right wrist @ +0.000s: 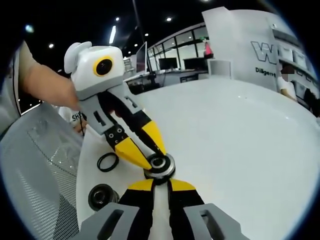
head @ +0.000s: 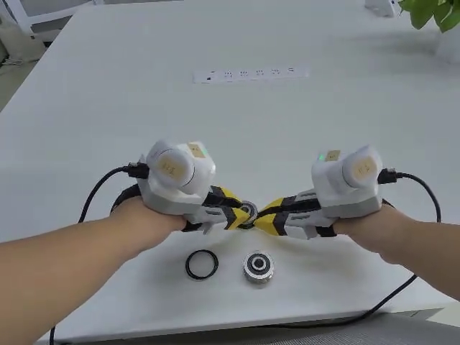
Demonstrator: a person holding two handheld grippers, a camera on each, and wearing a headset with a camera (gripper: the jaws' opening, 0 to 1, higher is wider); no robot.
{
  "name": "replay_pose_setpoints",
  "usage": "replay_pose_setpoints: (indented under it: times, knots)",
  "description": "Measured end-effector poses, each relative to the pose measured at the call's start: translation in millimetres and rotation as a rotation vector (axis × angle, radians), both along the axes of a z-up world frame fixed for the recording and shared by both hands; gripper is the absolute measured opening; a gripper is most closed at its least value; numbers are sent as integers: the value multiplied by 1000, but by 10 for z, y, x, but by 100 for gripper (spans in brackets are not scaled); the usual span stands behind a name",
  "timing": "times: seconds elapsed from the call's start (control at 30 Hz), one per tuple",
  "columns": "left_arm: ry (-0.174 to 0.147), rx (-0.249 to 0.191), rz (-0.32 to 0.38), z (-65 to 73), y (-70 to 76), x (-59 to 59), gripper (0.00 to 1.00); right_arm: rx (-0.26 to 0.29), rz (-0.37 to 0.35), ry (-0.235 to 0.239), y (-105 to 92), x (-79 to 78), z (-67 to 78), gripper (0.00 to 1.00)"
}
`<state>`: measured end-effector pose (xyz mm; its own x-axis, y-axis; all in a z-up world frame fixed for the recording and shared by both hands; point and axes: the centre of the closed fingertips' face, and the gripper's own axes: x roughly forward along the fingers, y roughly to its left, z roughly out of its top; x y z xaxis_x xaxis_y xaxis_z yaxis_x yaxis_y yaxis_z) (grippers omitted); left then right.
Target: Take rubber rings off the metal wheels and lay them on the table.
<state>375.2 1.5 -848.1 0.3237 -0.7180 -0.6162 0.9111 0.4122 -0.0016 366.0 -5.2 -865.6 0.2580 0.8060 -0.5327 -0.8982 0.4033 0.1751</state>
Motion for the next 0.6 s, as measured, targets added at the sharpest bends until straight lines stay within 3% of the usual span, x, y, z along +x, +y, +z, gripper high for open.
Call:
replay_pose_setpoints:
  times: [0.6]
  knots:
    - [-26,29,-4,-17,-1,9,12,20,-69,52,-46,10,9,0]
